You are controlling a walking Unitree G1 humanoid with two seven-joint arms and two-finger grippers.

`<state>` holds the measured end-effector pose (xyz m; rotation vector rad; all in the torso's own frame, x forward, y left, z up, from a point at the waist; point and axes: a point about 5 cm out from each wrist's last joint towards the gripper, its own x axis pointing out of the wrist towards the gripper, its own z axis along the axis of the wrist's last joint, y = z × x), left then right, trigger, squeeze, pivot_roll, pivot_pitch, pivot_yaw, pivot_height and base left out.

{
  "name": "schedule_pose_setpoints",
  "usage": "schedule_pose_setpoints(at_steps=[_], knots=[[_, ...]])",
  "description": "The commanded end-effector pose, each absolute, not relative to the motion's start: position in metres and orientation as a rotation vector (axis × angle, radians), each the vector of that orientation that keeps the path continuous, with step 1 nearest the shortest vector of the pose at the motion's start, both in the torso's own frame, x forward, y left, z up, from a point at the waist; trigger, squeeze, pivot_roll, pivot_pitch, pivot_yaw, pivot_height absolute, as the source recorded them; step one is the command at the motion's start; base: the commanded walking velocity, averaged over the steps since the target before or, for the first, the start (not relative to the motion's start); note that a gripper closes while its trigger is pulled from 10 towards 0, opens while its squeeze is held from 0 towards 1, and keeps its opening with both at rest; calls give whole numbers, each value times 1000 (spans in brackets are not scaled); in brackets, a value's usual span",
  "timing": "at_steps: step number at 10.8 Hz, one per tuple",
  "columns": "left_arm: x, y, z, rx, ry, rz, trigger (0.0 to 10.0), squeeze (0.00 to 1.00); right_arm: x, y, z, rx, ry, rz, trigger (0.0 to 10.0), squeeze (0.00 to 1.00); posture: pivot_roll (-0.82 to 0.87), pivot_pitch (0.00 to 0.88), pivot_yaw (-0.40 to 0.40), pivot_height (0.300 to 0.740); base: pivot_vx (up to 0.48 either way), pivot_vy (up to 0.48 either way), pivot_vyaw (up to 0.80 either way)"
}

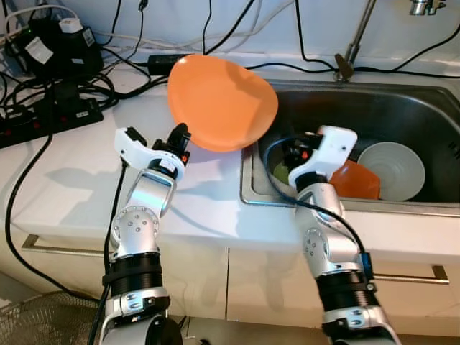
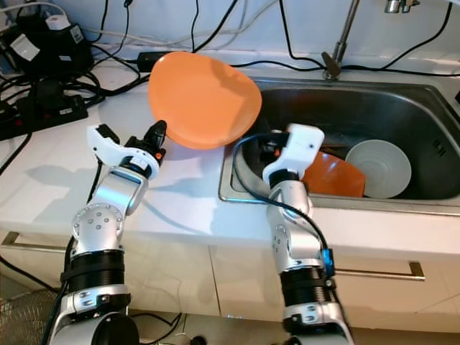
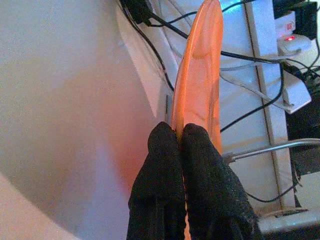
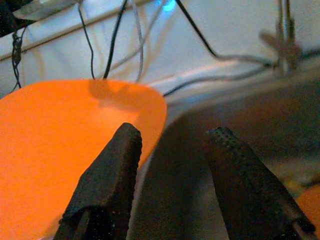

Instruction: Kitchen organization

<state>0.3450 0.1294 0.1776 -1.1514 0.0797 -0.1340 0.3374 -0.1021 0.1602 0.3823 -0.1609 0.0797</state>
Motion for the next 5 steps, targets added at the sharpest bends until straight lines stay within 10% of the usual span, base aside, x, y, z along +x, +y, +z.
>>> schedule_pose_setpoints(at_steps=[1, 5], knots=[[341, 107, 193, -1226, 28, -236, 10000, 0, 339, -102, 167, 435, -162, 87, 10000, 0, 88, 0, 53, 740, 0, 0, 0], [338, 101, 201, -1242, 8, -306, 10000, 0, 340, -103, 163, 562, -96, 82, 10000, 0, 88, 0, 56, 740, 0, 0, 0]])
